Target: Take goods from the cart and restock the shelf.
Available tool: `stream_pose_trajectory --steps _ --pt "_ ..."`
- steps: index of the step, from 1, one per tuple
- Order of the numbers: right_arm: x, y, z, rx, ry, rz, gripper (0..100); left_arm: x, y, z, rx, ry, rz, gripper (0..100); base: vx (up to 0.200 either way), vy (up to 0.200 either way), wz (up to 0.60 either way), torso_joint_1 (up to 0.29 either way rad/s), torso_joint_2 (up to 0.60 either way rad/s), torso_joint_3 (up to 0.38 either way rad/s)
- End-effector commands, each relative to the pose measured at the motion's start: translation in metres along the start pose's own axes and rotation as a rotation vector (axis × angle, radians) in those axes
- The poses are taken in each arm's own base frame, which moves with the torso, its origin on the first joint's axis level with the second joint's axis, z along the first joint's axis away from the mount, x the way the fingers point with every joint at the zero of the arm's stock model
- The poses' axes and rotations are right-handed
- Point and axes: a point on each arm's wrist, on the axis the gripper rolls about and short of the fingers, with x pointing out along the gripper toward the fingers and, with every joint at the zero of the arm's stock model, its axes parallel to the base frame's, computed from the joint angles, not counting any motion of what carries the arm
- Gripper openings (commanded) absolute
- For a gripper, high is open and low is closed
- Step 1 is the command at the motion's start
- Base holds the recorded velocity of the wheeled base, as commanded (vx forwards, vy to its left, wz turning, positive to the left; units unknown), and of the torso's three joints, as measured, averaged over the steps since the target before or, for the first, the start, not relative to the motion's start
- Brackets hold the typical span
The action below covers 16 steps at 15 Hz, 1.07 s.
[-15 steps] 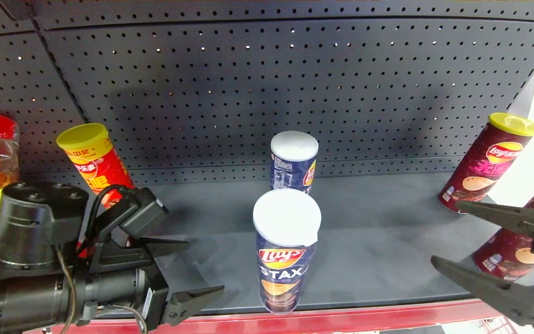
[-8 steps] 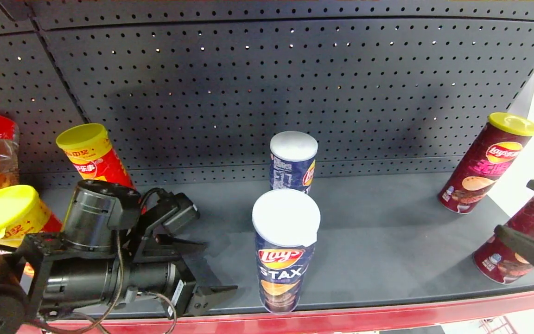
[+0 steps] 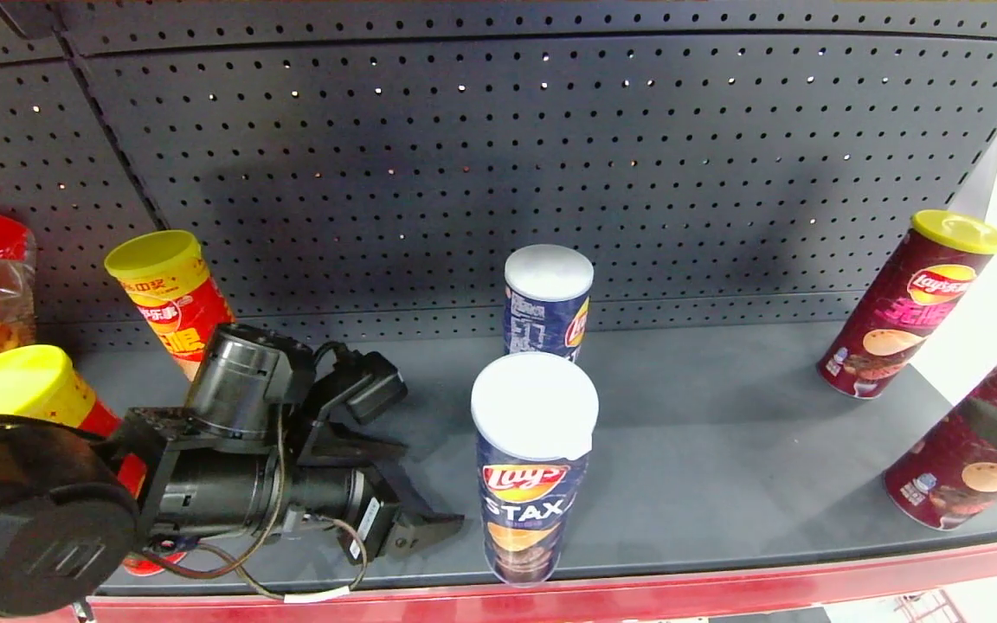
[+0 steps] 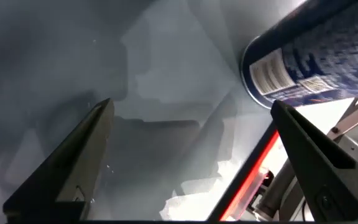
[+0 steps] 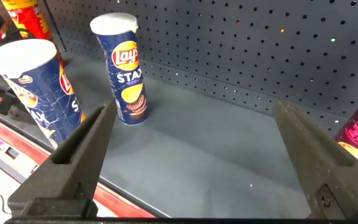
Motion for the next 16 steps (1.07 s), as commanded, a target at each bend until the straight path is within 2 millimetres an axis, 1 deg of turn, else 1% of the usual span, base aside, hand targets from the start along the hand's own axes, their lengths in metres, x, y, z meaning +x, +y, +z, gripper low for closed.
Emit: stream_pose_trajectory --steps 1,6,9,13,16 --pt "0.001 0.0 0.0 0.001 0.004 0.001 100 0.004 0.001 0.001 -0.001 0.005 -0.004 100 0.0 0.0 0.0 0.0 0.0 0.0" --pt "0.001 0.0 0.0 0.002 0.003 0.001 100 0.012 -0.003 0.002 0.009 0.019 -0.025 100 0.0 0.0 0.0 0.0 0.0 0.0" --pt "0.001 0.0 0.0 0.002 0.004 -0.001 100 0.018 -0.001 0.008 0.014 0.009 -0.025 100 0.0 0.0 0.0 0.0 0.0 0.0" --pt "0.001 -0.001 0.0 0.002 0.003 -0.007 100 0.02 -0.001 0.01 0.015 0.009 -0.029 100 0.0 0.0 0.0 0.0 0.0 0.0" --pt "0.001 -0.002 0.0 0.001 0.004 -0.018 100 0.022 -0.006 0.01 0.025 0.014 -0.044 100 0.0 0.0 0.0 0.0 0.0 0.0"
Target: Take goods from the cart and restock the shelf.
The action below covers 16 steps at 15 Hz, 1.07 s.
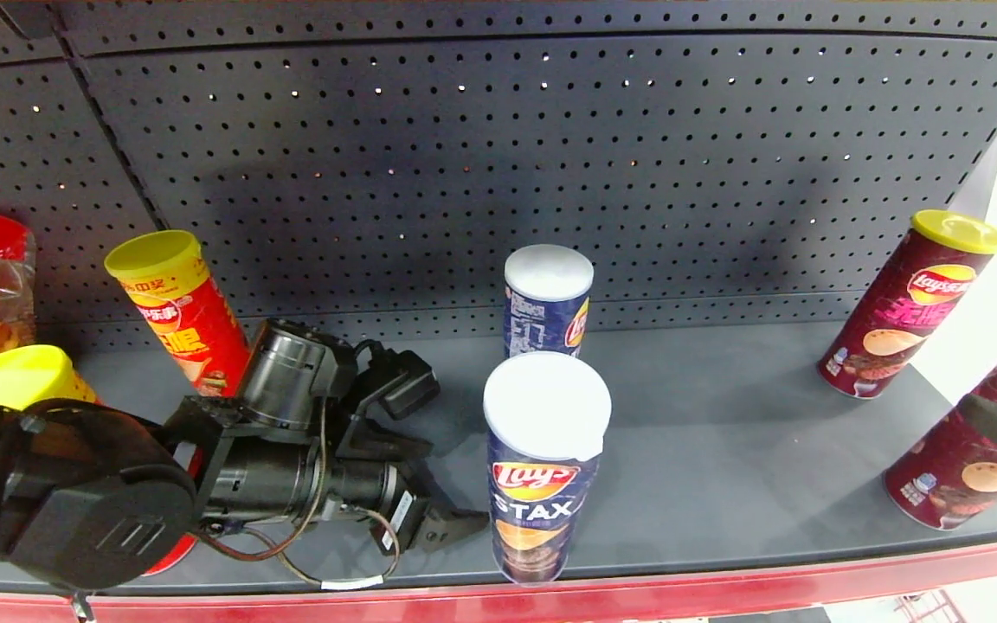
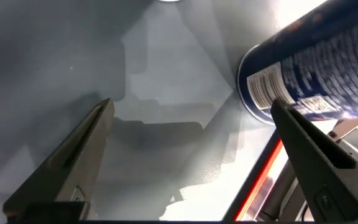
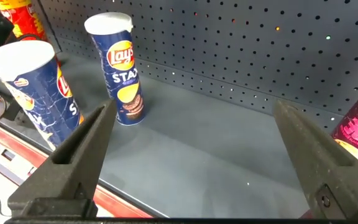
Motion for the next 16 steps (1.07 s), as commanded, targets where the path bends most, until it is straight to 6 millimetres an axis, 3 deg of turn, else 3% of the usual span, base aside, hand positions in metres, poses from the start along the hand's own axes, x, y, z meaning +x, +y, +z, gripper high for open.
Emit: stream_pose_trajectory --steps 1,11,16 --pt "0.001 0.0 0.0 0.0 0.002 0.001 100 0.001 -0.003 0.0 0.006 0.003 -0.009 100 0.0 0.0 0.0 0.0 0.0 0.0" --pt "0.001 0.0 0.0 0.01 0.006 -0.001 100 -0.009 -0.005 -0.003 0.005 -0.008 -0.004 100 0.0 0.0 0.0 0.0 0.0 0.0" --pt "0.003 -0.001 -0.01 0.028 0.047 -0.01 100 -0.069 -0.016 0.001 0.026 -0.159 0.05 100 0.0 0.0 0.0 0.0 0.0 0.0"
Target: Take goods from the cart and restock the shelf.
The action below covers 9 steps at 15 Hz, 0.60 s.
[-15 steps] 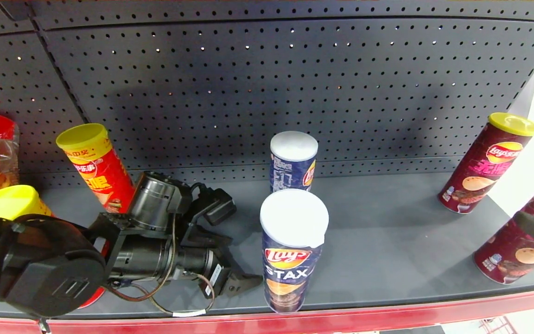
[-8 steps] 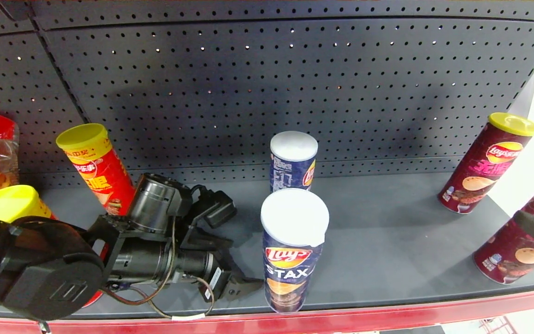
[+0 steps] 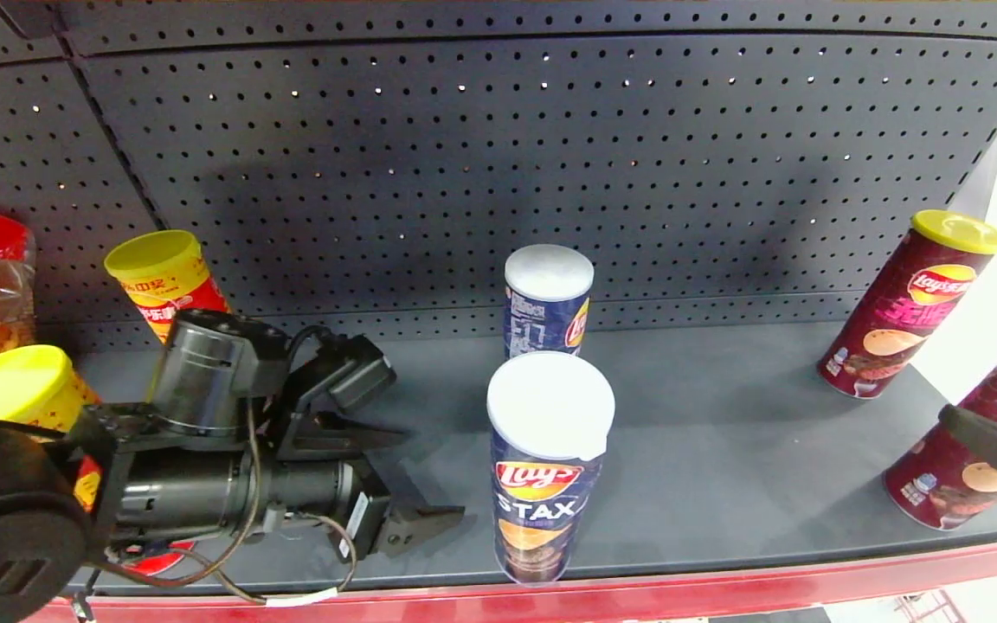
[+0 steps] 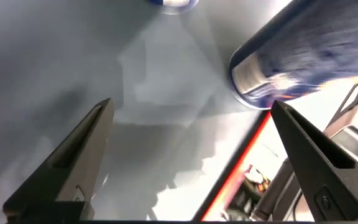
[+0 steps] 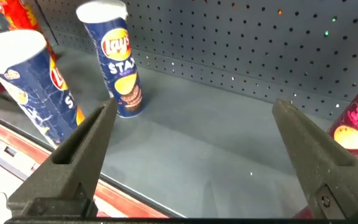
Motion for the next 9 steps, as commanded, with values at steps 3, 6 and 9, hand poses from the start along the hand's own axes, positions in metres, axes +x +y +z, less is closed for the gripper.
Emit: stream_pose_trajectory --steps 3,6,9 --pt "-0.002 0.0 -0.012 0.008 0.088 -0.01 100 -0.085 -0.036 0.002 0.105 -0.247 -0.002 100 0.0 0.0 0.0 0.0 0.0 0.0" --pt "-0.005 -0.002 -0.016 -0.013 0.129 -0.068 100 -0.124 -0.054 0.002 0.167 -0.384 -0.026 100 0.0 0.0 0.0 0.0 0.0 0.0" --pt "-0.008 -0.01 -0.021 -0.017 0.155 -0.172 100 -0.185 -0.075 -0.042 0.182 -0.442 -0.008 100 0.0 0.0 0.0 0.0 0.0 0.0"
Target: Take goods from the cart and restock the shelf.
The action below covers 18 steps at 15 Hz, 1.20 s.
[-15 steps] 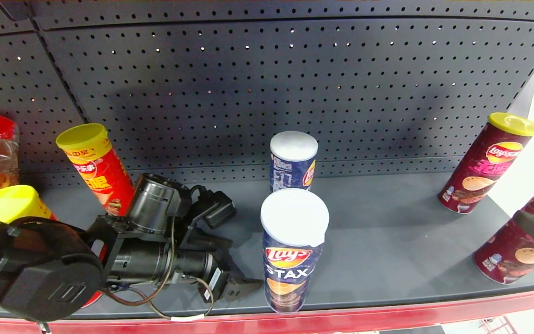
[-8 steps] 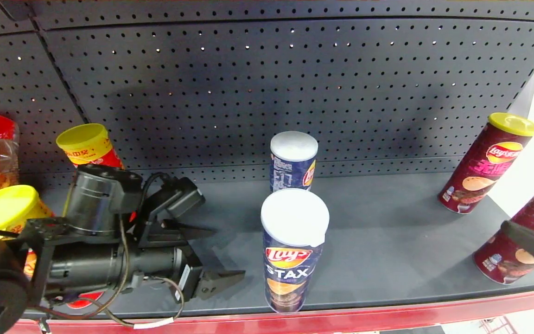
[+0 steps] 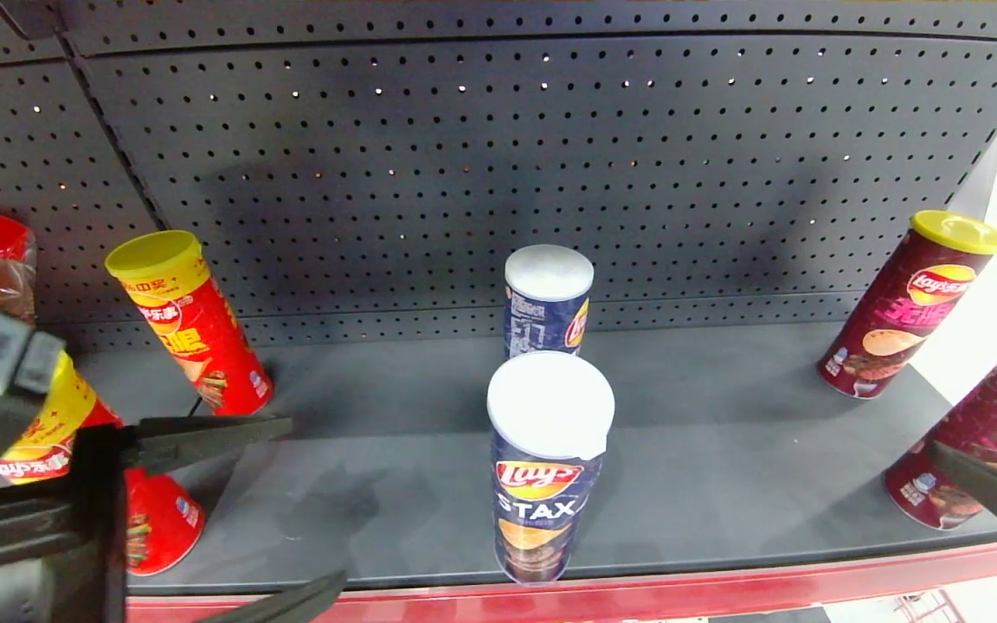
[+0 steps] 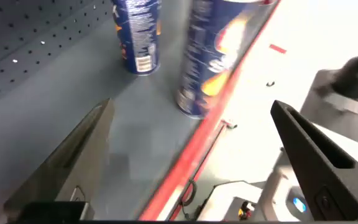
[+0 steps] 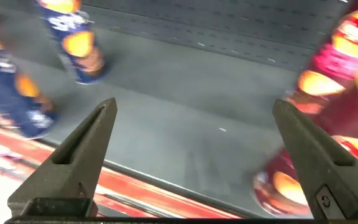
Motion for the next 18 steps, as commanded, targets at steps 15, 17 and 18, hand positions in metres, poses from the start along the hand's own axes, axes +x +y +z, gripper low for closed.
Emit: stream_pose_trajectory --steps 15,17,18 --pt "-0.063 0.008 -0.044 0.042 0.028 -0.268 100 -0.132 -0.066 -0.129 -0.152 -0.018 0.956 100 0.0 0.0 0.0 0.0 0.0 0.0" --pt "-0.062 0.009 -0.046 0.042 0.029 -0.243 100 -0.132 -0.066 -0.129 -0.122 -0.022 0.925 100 0.0 0.0 0.0 0.0 0.0 0.0" --pt "-0.061 0.009 -0.047 0.046 0.035 -0.236 100 -0.132 -0.066 -0.129 -0.112 -0.012 0.924 100 0.0 0.0 0.0 0.0 0.0 0.0"
